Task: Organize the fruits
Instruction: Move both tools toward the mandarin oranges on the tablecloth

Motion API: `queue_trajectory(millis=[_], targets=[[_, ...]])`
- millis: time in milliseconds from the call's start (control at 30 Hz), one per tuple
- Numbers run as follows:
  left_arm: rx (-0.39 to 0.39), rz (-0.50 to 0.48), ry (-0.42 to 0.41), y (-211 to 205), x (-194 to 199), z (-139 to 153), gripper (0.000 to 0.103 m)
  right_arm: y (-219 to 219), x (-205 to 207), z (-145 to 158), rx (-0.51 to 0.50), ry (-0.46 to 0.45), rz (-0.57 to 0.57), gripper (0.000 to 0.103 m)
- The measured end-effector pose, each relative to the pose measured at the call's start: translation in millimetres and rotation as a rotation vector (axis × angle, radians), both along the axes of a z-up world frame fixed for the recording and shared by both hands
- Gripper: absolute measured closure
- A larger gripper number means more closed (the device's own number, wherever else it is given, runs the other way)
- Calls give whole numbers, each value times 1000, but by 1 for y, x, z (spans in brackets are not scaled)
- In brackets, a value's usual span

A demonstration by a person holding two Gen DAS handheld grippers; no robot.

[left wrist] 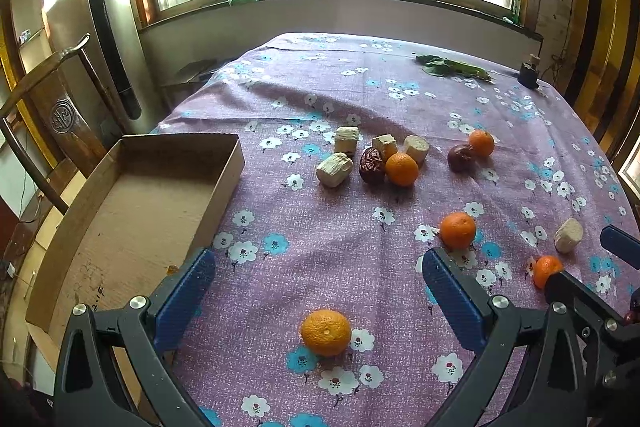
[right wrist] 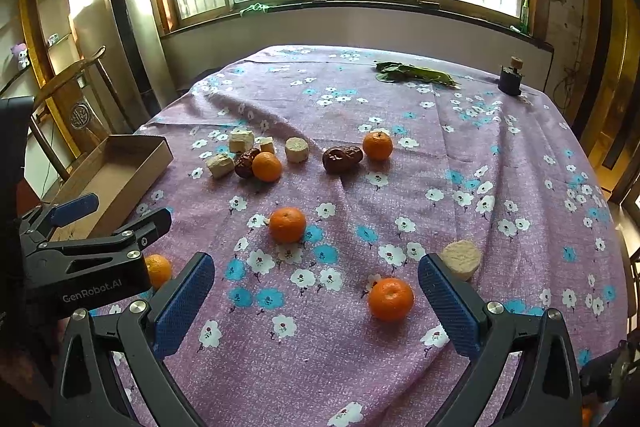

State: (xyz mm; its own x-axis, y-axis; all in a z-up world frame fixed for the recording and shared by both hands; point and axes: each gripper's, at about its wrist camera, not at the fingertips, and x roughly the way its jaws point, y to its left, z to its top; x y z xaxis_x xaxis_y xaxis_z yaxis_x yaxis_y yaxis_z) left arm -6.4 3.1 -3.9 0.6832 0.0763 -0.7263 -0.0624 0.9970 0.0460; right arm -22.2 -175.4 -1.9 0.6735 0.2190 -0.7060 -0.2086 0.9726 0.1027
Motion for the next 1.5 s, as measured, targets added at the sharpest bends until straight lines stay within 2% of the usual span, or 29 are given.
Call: queue_trajectory(millis=[167,467,633,800,1200,1367,1500], targets=[[13,-7,1,0,-3,-1,0,3,1,-1,14,-7,16,0],[-94,-36,71,13,-4,-5,0,10,5,-4,-8,1,35,0],[-52,-35,63,10,-10,-5,0,12,5,-4,-13,2,47,0],[-61,-63,100,6,-10,-8,0,8,4,-7,-9,9,50,0],[-116,-79,97,8,-13,-11,0,-2,2,-10,-11,23,31,0],[-74,-78,76,12,-15,-12,0,-7,-3,-9,-28,22,29,0],[-84,-86,98,21,-14,-21,0,-19,-4,-12,-30,29,8,0]])
